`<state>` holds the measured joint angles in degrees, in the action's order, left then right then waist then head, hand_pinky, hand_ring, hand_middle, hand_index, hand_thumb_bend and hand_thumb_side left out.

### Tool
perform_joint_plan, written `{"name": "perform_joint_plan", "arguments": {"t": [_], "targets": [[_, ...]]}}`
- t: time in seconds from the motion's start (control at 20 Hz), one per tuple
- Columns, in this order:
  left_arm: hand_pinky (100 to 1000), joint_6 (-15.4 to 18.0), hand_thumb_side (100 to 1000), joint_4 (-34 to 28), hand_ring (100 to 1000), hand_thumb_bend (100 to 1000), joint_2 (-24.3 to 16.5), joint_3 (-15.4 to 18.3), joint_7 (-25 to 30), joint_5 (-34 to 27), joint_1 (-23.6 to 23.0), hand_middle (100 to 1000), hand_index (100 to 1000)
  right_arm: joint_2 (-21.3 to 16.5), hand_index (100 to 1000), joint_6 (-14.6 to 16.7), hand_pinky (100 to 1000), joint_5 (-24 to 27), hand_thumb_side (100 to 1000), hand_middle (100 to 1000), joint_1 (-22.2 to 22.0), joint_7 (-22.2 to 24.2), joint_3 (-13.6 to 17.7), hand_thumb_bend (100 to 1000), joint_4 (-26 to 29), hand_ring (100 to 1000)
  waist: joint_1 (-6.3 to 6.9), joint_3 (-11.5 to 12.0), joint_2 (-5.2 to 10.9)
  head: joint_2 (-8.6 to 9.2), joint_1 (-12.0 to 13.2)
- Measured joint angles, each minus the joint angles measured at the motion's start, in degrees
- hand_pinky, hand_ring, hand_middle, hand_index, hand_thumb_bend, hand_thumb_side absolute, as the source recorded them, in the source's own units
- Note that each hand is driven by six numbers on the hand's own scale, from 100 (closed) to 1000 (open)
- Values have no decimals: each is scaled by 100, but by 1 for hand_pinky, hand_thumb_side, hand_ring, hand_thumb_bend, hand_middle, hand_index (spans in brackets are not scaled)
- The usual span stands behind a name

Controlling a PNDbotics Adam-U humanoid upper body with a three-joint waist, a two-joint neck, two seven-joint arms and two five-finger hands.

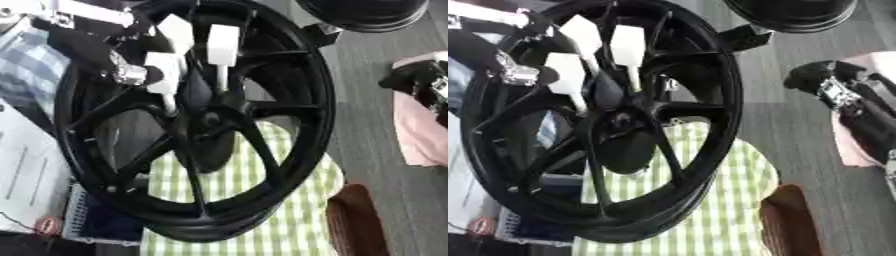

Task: Pull the pin out of the wheel hub.

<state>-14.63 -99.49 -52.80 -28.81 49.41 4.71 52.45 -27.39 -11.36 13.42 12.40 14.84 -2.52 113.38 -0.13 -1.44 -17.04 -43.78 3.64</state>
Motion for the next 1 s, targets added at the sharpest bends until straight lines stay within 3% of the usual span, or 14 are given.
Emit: {"name": "perform_joint_plan", "arguments": {"t": [0.65,1.0], "targets": [[802,97,508,104,733,232,98,-65,72,151,56,717,846,41,716,-13,962,-4,649,671,13,-9,-1,100,0,806,1,-7,-28,4,28],[799,119,506,106,727,228,106,-65,41,164,59,706,838,42,716,-20,963,-4,650,671,16,-5,-1,100,0,806,2,-20,-29,6,28]]}}
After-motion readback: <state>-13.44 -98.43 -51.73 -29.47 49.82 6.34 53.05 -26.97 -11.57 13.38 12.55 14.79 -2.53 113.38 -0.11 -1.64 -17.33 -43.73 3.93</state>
